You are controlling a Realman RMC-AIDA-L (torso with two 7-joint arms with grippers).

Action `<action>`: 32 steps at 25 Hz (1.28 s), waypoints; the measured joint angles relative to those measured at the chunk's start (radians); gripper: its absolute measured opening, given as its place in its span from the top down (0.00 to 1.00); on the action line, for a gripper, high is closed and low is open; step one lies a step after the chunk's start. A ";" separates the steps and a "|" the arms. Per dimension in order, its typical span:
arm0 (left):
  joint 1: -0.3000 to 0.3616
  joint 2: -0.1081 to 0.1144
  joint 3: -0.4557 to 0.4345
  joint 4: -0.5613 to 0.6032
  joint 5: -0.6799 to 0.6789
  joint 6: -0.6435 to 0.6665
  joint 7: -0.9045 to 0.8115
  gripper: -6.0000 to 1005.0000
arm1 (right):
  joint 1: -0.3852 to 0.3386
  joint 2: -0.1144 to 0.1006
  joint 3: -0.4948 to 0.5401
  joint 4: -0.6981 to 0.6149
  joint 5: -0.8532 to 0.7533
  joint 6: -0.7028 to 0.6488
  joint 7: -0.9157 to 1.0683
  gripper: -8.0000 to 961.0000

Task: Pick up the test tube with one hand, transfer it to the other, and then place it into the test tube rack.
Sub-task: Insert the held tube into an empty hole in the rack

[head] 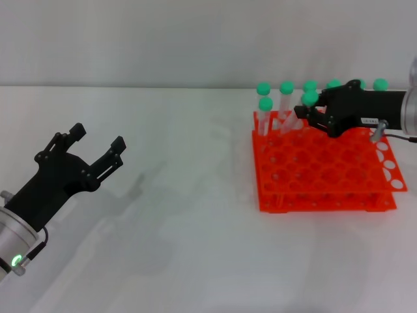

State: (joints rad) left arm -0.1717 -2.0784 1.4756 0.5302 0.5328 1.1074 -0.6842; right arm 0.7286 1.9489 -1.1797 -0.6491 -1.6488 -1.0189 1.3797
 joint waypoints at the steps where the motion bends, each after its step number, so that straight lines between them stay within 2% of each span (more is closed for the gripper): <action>1: 0.000 0.000 0.000 0.000 0.000 0.000 0.000 0.12 | 0.007 0.003 -0.001 0.000 -0.004 0.000 0.003 0.70; 9: 0.007 -0.002 0.000 -0.004 0.004 0.003 0.001 0.12 | 0.073 0.036 -0.001 0.002 -0.146 0.011 0.066 0.70; 15: 0.004 -0.001 0.000 -0.031 0.002 0.009 0.006 0.12 | 0.096 0.048 0.000 -0.011 -0.159 0.013 0.098 0.69; 32: 0.000 0.000 0.000 -0.044 0.007 0.009 0.008 0.12 | 0.122 0.061 -0.052 -0.010 -0.163 0.097 0.116 0.68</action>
State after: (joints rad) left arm -0.1718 -2.0784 1.4756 0.4861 0.5400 1.1167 -0.6765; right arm 0.8507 2.0099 -1.2321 -0.6593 -1.8122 -0.9216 1.4954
